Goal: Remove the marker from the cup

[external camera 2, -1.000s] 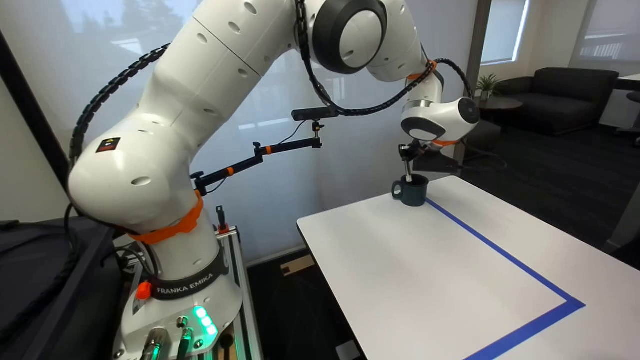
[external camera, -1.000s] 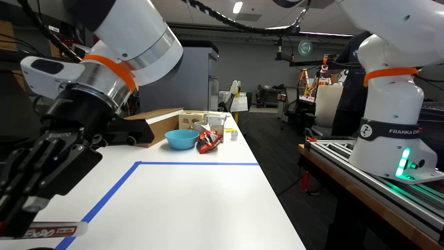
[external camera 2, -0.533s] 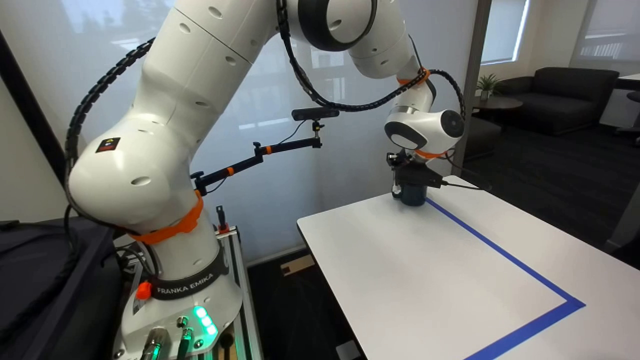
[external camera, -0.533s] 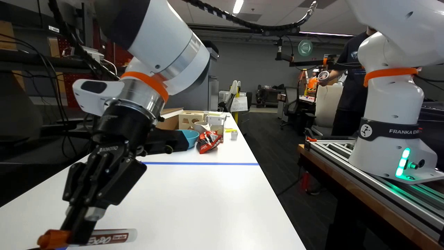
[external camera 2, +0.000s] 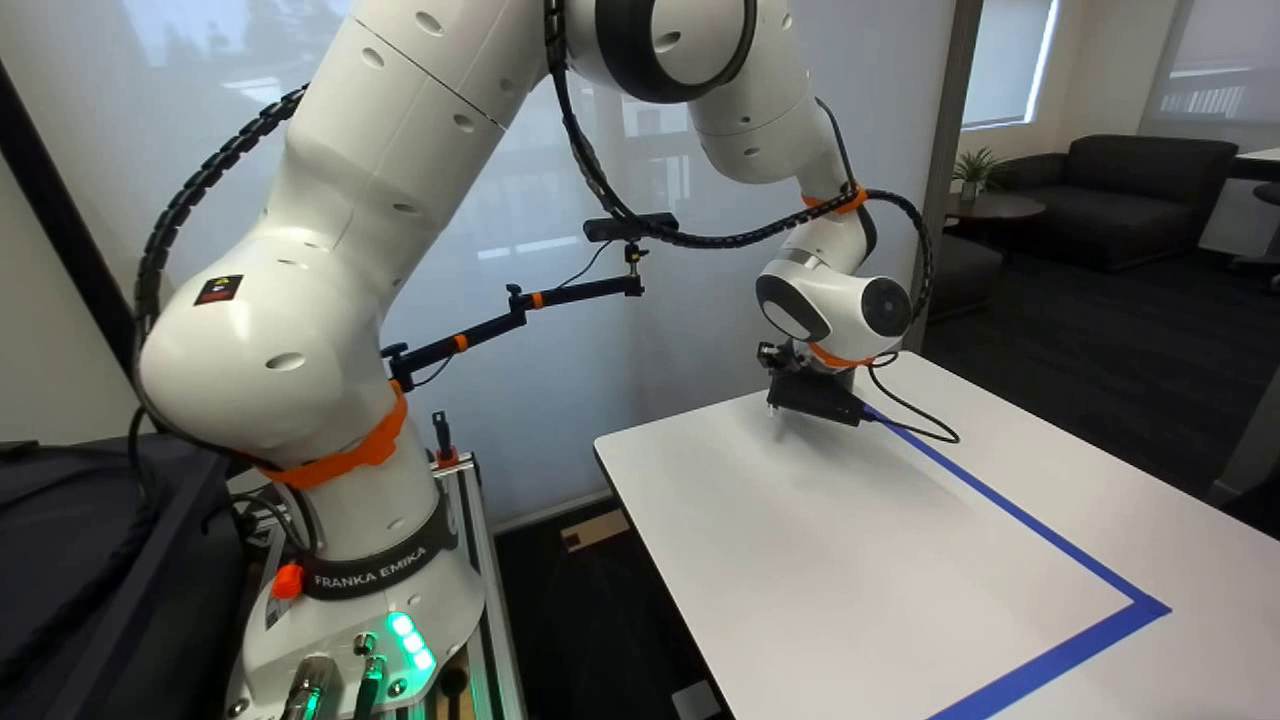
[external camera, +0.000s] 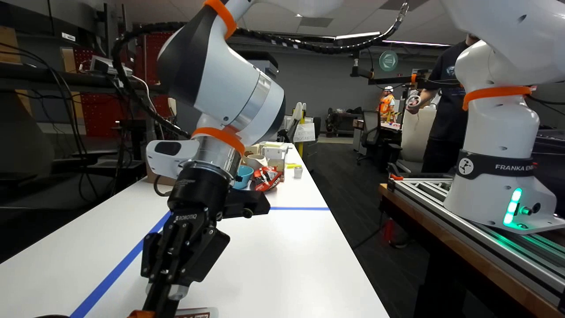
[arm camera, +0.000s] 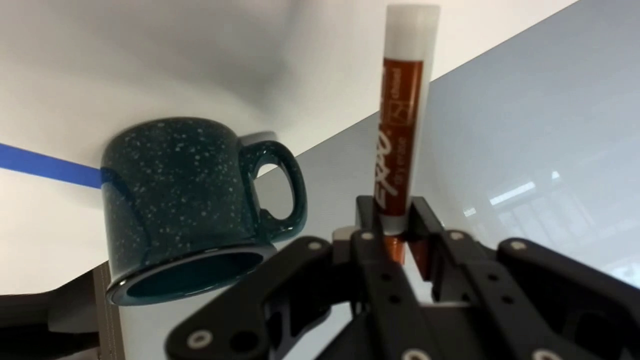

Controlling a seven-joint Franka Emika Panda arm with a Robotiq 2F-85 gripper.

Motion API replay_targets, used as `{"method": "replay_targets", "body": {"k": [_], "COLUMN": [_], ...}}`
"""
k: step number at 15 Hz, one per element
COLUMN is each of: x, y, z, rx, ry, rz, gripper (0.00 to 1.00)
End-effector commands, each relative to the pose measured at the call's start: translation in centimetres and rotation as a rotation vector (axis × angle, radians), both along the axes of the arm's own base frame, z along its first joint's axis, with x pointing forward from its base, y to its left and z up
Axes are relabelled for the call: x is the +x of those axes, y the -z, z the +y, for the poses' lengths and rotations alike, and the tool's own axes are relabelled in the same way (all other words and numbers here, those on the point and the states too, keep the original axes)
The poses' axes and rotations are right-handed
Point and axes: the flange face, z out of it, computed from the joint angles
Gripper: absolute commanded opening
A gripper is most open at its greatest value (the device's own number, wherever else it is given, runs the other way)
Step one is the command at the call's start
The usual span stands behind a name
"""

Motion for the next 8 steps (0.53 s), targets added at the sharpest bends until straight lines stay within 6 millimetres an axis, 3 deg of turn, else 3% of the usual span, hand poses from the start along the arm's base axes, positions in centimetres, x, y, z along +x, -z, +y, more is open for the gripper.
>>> {"method": "replay_targets", "body": {"k": [1, 8], "x": [-1.4, -4.2], "y": [0.7, 3.8], "z": [0.4, 1.2], "rx": [0.023, 0.054], "ry": [-0.017, -0.027], "rz": [0.006, 0.055], "gripper": [0.05, 0.05]}}
